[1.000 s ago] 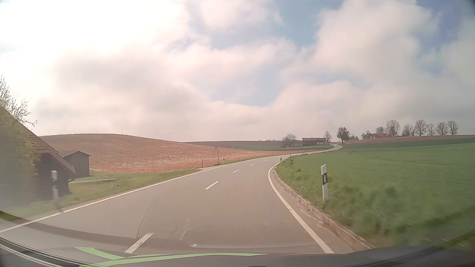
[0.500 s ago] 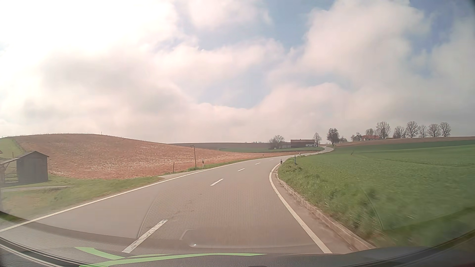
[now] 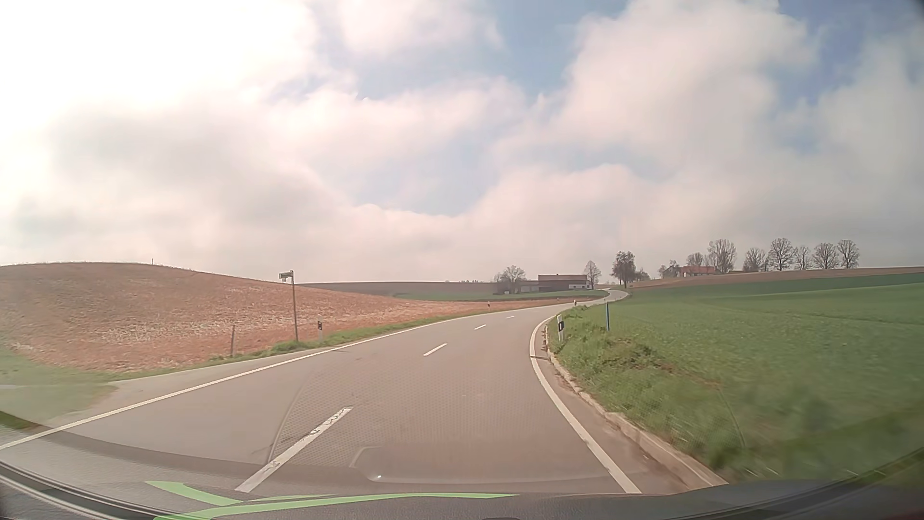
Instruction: Follow the waypoints while adhering to traffic rules and regulations
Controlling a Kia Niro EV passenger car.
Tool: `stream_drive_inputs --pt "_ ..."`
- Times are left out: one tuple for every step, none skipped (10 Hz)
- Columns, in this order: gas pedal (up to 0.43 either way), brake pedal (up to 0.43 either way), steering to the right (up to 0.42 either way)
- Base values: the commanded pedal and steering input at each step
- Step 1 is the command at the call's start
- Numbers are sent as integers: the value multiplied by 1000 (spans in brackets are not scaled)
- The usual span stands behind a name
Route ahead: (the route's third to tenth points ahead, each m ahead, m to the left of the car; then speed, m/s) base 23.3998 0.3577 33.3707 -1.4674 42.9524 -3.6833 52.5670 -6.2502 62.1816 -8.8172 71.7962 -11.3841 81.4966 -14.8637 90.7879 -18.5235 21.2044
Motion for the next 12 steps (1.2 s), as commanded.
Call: stream_drive_inputs --pt "220 0 33" --pt "220 0 33" --pt "220 0 33" --pt "228 0 33" --pt "228 0 33" --pt "240 0 33" --pt "240 0 35" --pt "248 0 36" --pt "248 0 37" --pt "248 0 38" --pt "248 0 38" --pt "248 0 38"
